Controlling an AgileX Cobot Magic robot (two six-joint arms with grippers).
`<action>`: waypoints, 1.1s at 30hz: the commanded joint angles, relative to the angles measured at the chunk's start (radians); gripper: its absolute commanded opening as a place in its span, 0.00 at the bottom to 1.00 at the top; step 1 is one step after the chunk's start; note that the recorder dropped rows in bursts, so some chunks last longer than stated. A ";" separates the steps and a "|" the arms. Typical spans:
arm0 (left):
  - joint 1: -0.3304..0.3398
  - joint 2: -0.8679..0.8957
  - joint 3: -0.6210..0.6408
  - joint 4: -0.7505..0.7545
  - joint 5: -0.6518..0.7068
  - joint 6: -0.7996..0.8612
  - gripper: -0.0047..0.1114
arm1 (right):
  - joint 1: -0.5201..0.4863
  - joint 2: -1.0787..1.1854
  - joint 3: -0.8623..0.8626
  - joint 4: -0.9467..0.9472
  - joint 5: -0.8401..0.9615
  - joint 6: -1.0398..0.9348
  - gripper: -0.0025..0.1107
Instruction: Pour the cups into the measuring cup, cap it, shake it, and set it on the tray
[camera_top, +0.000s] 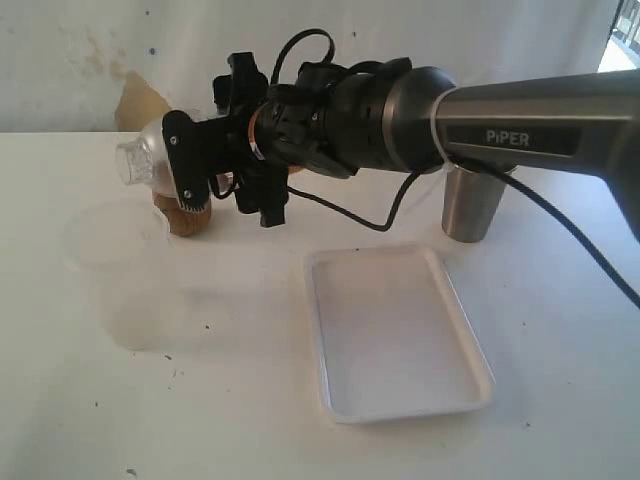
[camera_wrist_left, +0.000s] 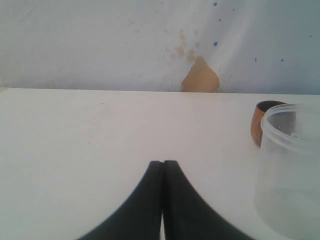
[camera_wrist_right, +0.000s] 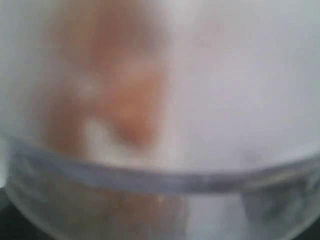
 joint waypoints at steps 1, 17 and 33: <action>-0.001 -0.005 0.005 0.003 -0.009 -0.003 0.04 | -0.001 -0.017 -0.013 -0.037 -0.034 -0.001 0.02; -0.001 -0.005 0.005 0.003 -0.009 -0.003 0.04 | 0.022 -0.017 -0.013 -0.109 -0.039 -0.001 0.02; -0.001 -0.005 0.005 0.003 -0.009 -0.003 0.04 | 0.022 -0.017 -0.013 -0.230 -0.029 -0.001 0.02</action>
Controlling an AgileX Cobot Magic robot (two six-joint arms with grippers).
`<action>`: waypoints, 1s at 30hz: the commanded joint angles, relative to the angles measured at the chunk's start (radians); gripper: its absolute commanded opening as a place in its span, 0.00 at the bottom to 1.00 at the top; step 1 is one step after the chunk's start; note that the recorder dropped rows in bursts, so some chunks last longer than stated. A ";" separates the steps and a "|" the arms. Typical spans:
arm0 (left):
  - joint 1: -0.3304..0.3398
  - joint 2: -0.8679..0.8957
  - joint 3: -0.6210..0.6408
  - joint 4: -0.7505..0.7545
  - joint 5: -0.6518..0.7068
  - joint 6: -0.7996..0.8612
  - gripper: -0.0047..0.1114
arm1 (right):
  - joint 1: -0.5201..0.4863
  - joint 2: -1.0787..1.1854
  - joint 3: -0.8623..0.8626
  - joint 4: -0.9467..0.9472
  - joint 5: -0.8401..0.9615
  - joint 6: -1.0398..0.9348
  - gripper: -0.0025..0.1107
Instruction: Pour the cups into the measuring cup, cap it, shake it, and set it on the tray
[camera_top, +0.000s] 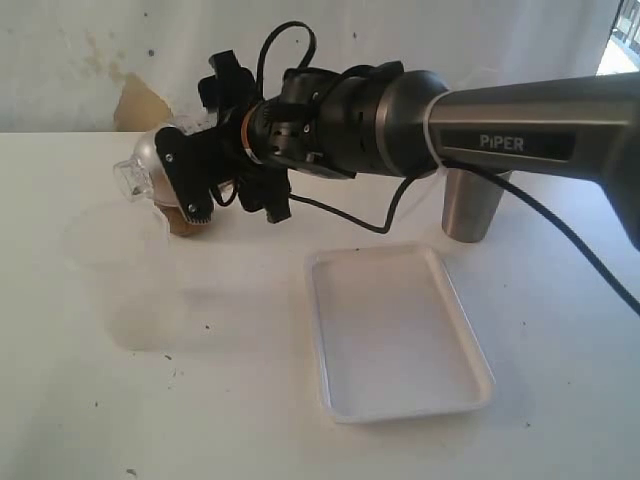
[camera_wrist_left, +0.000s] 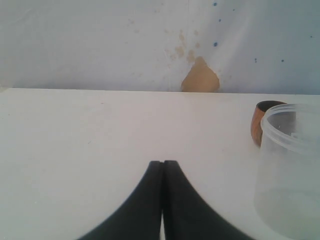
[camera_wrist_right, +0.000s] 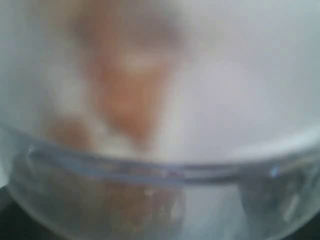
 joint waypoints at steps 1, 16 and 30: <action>-0.001 -0.005 0.005 0.003 -0.009 -0.003 0.04 | 0.003 -0.017 -0.013 -0.080 -0.030 0.001 0.02; -0.001 -0.005 0.005 0.003 -0.009 -0.003 0.04 | 0.003 -0.017 -0.013 -0.143 -0.030 0.001 0.02; -0.001 -0.005 0.005 0.003 -0.009 -0.003 0.04 | 0.007 -0.017 -0.013 -0.216 -0.050 0.001 0.02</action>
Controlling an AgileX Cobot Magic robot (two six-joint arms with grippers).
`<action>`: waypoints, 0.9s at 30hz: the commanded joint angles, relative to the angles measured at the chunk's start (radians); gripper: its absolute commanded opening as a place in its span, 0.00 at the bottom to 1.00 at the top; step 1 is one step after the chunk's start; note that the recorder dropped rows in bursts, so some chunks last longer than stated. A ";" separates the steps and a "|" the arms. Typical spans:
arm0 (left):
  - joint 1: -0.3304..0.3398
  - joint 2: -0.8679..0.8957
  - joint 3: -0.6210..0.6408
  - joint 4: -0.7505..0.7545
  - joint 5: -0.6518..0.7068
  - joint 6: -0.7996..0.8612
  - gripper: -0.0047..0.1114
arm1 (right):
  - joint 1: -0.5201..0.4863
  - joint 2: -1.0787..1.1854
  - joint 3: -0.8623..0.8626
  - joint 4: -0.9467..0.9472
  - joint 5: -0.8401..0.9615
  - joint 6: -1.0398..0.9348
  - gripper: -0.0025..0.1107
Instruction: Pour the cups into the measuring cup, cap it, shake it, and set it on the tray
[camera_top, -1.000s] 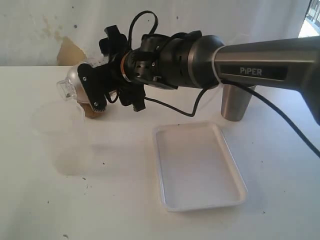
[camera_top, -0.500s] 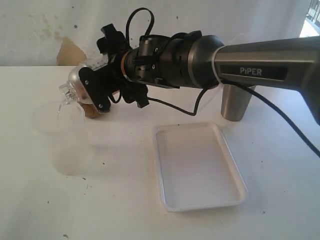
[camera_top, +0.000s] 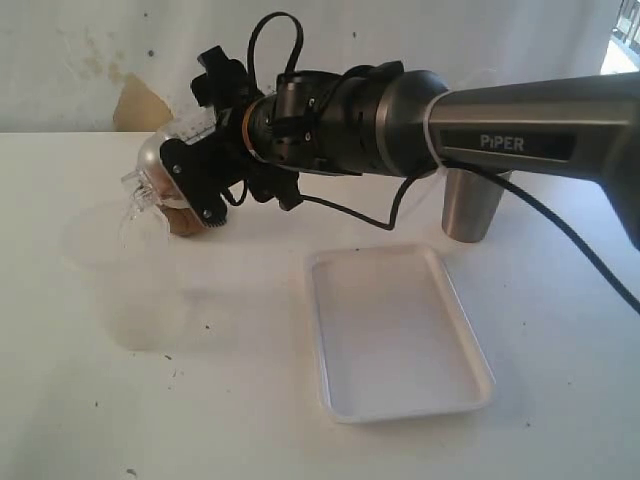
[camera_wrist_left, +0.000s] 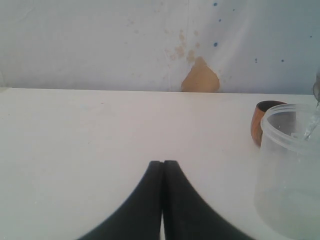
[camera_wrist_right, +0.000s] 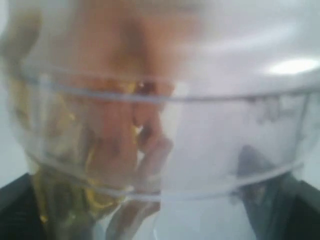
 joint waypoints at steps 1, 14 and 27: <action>-0.001 -0.005 0.005 0.003 -0.009 -0.003 0.04 | 0.007 -0.017 -0.013 -0.045 -0.046 0.001 0.02; -0.001 -0.005 0.005 0.003 -0.009 -0.003 0.04 | 0.011 -0.017 -0.013 -0.113 -0.050 -0.001 0.02; -0.001 -0.005 0.005 0.003 -0.009 -0.003 0.04 | 0.025 -0.017 -0.013 -0.222 -0.056 -0.004 0.02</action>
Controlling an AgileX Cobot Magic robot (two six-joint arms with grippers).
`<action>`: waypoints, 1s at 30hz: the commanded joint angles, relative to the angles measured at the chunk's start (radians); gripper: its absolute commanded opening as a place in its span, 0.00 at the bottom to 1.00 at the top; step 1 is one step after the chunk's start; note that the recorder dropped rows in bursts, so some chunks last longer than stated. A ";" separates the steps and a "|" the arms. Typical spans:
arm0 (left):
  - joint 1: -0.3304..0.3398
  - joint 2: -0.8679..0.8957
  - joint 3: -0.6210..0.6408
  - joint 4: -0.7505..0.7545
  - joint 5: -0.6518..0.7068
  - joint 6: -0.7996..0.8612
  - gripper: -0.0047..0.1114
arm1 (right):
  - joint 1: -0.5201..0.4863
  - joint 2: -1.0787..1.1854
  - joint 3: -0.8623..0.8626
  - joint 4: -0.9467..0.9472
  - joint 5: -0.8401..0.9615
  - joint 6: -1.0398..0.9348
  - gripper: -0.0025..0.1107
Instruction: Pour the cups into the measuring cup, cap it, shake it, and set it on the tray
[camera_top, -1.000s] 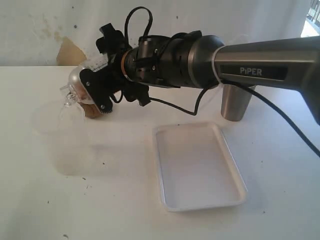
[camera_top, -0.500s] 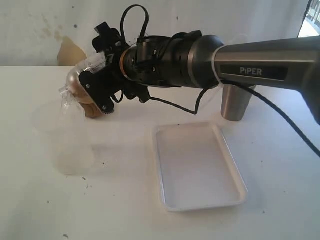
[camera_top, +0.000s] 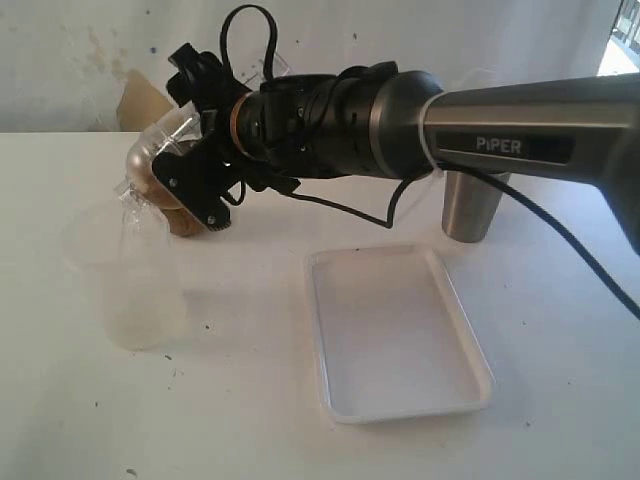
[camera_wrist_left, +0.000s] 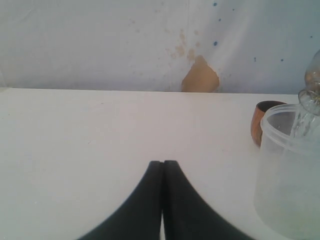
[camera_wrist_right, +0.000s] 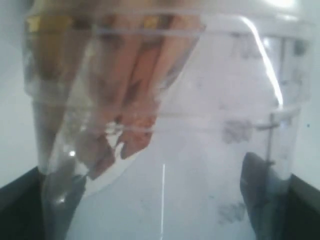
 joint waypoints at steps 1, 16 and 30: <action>-0.001 -0.005 0.005 0.003 -0.009 -0.003 0.04 | 0.006 -0.017 -0.011 -0.022 -0.024 -0.002 0.02; -0.001 -0.005 0.005 0.003 -0.009 -0.003 0.04 | 0.006 -0.019 -0.011 -0.030 -0.035 -0.046 0.02; -0.001 -0.005 0.005 0.003 -0.009 -0.003 0.04 | 0.006 -0.019 -0.011 -0.030 -0.037 -0.073 0.02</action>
